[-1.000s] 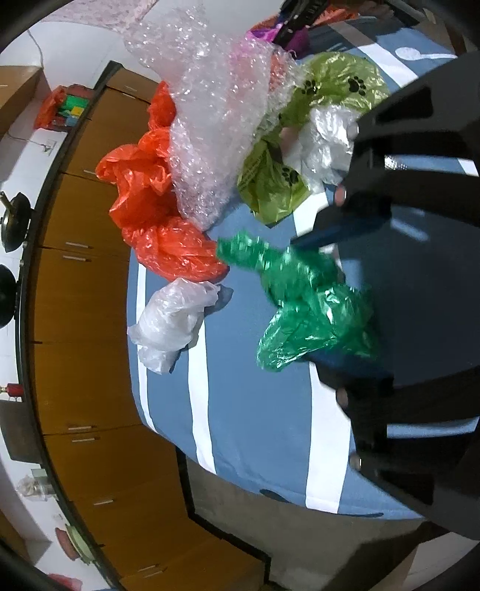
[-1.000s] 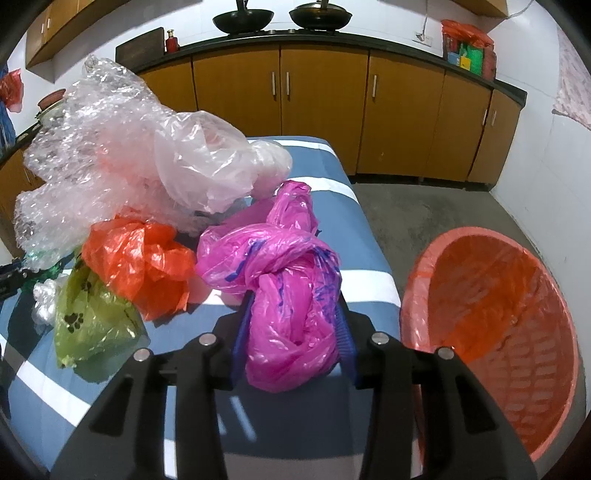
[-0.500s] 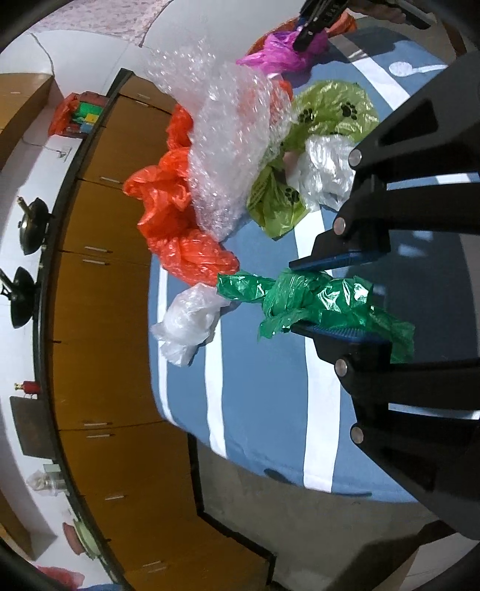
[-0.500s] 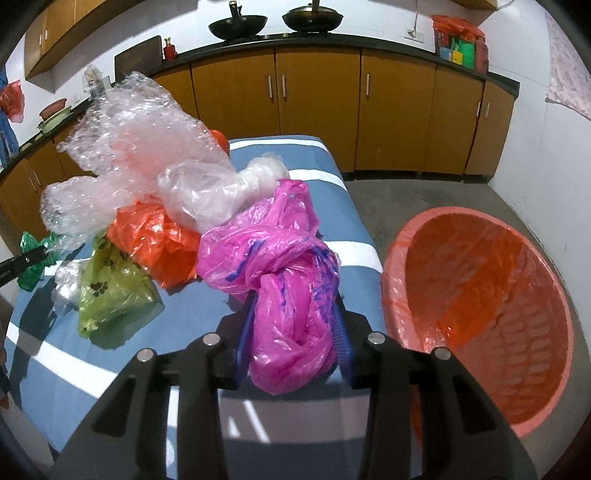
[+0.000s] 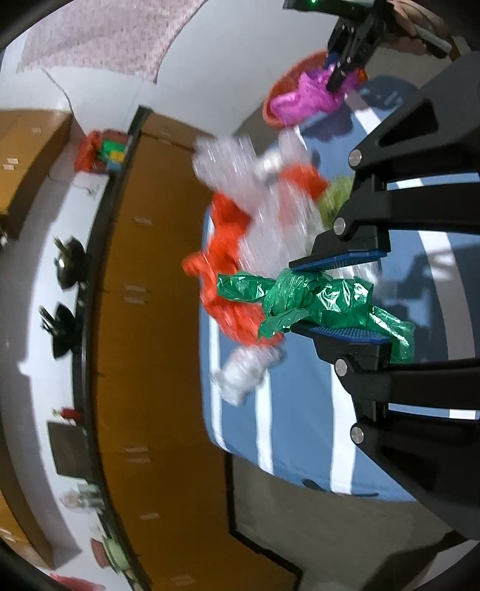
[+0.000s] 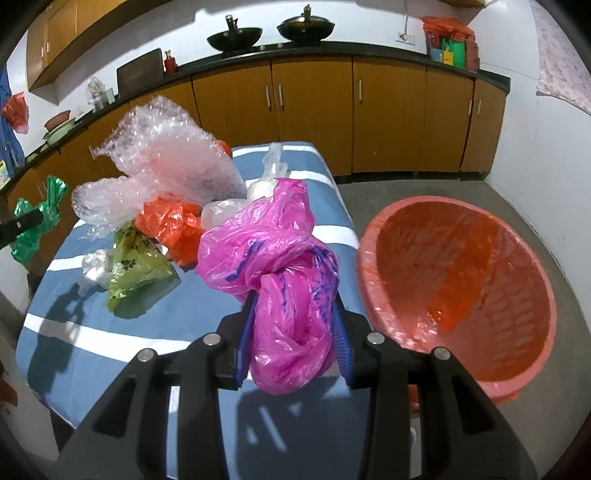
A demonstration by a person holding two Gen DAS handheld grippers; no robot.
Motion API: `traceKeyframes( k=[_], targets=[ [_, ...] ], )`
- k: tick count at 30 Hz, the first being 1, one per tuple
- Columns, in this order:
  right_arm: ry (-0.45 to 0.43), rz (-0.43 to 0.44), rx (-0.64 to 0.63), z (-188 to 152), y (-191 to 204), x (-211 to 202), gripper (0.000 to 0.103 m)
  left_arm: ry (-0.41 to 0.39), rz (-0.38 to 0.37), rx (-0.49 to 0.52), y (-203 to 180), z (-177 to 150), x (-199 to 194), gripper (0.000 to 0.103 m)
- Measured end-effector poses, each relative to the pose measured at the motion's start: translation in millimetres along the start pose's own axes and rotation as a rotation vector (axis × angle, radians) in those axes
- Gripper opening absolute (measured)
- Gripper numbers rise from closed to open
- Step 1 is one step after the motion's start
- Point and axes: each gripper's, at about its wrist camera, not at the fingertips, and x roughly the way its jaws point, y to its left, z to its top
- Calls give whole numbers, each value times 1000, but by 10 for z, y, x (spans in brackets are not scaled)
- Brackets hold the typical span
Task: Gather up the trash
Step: 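Carry both bags over the orange basket and open both tools to drop them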
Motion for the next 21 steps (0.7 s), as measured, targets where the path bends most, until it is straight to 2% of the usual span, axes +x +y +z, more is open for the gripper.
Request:
traceKeyframes(
  k=[5,10,16,21],
  targets=[
    [-57,-43,43,32,-260,-286,37,-56,-106,57,-481,160,-162,28],
    [-96,-133,112,65,-693,-519,37,-69,-217,98,-997,244,-116,28],
    [-100,-225,195,22,-1151,-622,37,-34,-339,141,-1737,230,167,28],
    [-97,-259,243,43,-1419,-602,37,19,-418,175,-2325,183,531,28]
  ],
)
